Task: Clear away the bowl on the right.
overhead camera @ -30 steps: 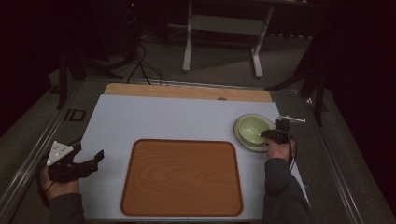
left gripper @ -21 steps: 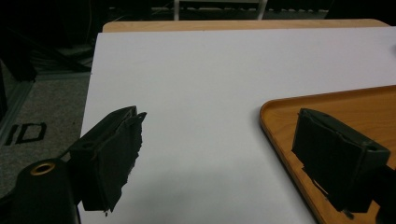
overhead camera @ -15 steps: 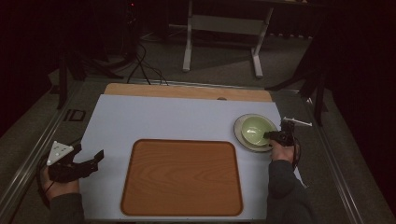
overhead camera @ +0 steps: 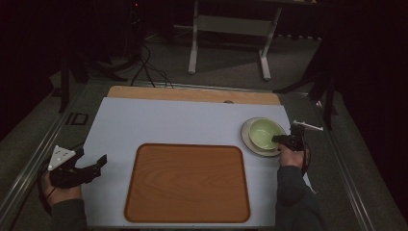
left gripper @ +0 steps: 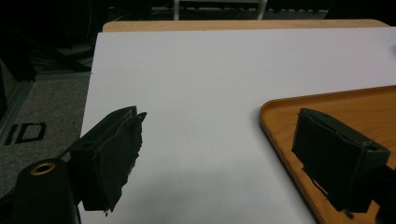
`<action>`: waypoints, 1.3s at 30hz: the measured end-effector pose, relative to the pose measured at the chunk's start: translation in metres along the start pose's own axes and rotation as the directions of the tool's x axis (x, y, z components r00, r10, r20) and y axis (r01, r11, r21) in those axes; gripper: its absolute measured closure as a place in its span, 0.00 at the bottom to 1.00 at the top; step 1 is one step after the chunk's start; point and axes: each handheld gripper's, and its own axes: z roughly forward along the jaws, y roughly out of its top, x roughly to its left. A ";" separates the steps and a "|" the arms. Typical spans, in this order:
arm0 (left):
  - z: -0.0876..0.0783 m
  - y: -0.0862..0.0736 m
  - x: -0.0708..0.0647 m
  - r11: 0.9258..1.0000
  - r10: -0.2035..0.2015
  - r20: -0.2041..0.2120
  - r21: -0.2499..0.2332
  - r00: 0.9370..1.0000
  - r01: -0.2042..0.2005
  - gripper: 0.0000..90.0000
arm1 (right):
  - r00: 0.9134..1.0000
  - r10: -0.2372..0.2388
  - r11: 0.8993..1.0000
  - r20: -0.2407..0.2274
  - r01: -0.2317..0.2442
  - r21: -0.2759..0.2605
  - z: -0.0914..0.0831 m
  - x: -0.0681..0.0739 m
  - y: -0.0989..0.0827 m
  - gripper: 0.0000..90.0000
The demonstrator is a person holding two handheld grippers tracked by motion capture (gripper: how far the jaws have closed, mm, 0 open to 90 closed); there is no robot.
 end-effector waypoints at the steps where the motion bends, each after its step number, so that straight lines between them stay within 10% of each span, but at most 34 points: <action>1: 0.000 0.000 0.000 1.000 0.001 0.000 0.000 1.000 -0.001 0.17 | 1.000 0.001 1.000 -0.001 -0.001 -0.003 -0.001 0.000 0.000 0.92; 39: 0.001 0.000 0.000 1.000 0.000 0.000 0.004 1.000 0.000 0.17 | 0.979 -0.137 0.990 -0.154 0.130 -0.055 -0.049 0.025 -0.010 0.92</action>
